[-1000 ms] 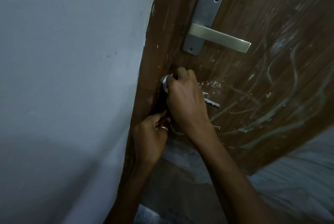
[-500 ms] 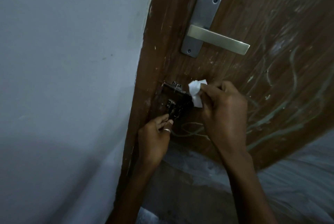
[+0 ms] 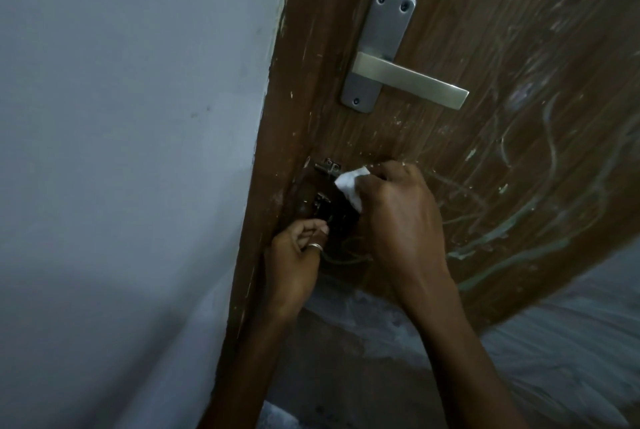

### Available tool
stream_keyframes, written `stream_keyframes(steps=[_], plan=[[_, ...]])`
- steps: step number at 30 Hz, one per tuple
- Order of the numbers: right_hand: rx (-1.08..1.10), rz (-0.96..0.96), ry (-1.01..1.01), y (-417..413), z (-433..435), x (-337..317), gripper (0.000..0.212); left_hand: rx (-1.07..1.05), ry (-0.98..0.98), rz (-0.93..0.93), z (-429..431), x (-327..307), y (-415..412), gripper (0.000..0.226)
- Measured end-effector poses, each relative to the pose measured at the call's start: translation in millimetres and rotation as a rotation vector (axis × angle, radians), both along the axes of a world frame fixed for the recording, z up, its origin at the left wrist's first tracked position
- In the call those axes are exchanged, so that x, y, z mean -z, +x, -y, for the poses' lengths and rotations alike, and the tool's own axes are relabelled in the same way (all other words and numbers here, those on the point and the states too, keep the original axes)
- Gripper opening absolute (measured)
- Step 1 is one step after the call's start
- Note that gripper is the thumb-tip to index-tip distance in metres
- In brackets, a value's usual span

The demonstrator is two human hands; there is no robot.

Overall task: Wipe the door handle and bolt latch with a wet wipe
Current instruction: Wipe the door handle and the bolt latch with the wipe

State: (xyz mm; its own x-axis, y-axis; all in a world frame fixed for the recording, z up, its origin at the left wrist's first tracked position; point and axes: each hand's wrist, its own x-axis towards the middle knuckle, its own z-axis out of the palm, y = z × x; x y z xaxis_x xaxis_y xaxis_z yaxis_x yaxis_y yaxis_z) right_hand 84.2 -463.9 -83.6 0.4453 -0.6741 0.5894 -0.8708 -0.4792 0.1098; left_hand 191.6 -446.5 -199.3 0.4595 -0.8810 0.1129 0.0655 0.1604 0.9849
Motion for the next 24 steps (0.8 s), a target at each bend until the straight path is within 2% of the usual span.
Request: stream_keyframes(steps=[5,9,13,17,19,21,24], plan=[[0.0,0.051,-0.068,21,10,-6,0.008,0.051,0.001,-0.042,-1,1,6,0.027],[-0.008,0.045,-0.071,27,4,15,0.024,0.107,-0.003,-0.108,-6,2,9,0.022],[-0.119,0.096,-0.077,3,-14,38,0.024,0.167,-0.025,-0.202,-14,-2,13,0.015],[-0.169,0.302,-0.087,-17,-23,10,0.024,0.197,-0.024,-0.287,-22,-8,14,0.014],[-0.161,0.34,-0.113,-17,-23,-10,0.022,0.195,-0.025,-0.324,-25,-10,14,0.014],[-0.174,0.341,-0.099,-12,-18,-21,0.02,0.191,-0.018,-0.356,-27,-10,13,0.015],[-0.146,0.207,-0.046,-1,-12,-9,0.019,0.191,-0.011,-0.402,-30,-11,13,0.017]])
